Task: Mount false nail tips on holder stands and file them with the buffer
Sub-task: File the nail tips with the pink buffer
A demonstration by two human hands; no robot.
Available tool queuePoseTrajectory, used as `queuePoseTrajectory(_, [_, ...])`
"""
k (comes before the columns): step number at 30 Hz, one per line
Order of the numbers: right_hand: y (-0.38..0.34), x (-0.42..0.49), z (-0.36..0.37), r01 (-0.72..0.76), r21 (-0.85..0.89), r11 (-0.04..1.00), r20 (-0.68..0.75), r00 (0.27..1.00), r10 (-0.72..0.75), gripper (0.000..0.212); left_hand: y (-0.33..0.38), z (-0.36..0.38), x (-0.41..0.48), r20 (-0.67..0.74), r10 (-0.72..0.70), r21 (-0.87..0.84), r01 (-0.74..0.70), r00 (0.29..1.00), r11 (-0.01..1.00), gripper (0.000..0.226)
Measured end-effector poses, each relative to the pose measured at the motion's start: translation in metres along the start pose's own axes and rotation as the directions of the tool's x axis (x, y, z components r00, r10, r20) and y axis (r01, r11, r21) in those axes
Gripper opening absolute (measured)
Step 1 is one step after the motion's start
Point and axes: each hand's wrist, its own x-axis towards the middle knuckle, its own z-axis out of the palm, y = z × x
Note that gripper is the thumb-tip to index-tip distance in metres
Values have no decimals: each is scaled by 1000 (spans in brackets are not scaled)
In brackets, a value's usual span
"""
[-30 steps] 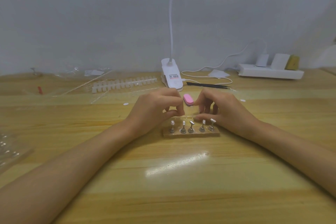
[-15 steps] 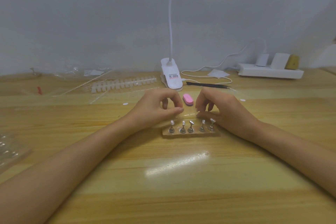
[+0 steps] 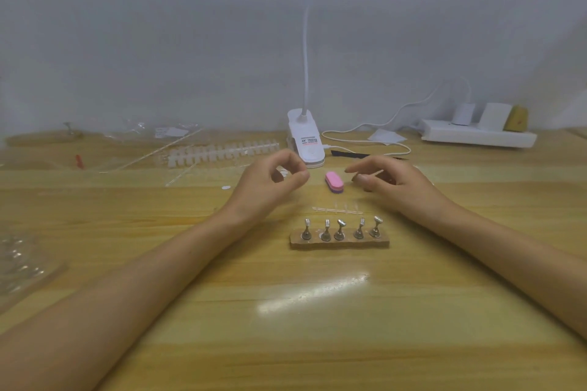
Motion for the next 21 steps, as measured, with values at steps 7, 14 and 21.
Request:
queuePoseTrajectory(7, [-22, 27, 6, -115, -183, 976, 163, 976, 145, 33, 6, -2, -3, 65, 64, -63, -60, 996, 996, 14])
queuePoseTrajectory(14, [-20, 18, 10, 14, 80, 997, -46, 999, -10, 17, 12, 1, -6, 55, 59, -128, -51, 997, 990, 12])
queuePoseTrajectory(21, [-21, -1, 22, -87, 496, 864, 201, 979, -17, 14, 16, 5, -8, 78, 101, -137, -89, 992, 987, 10])
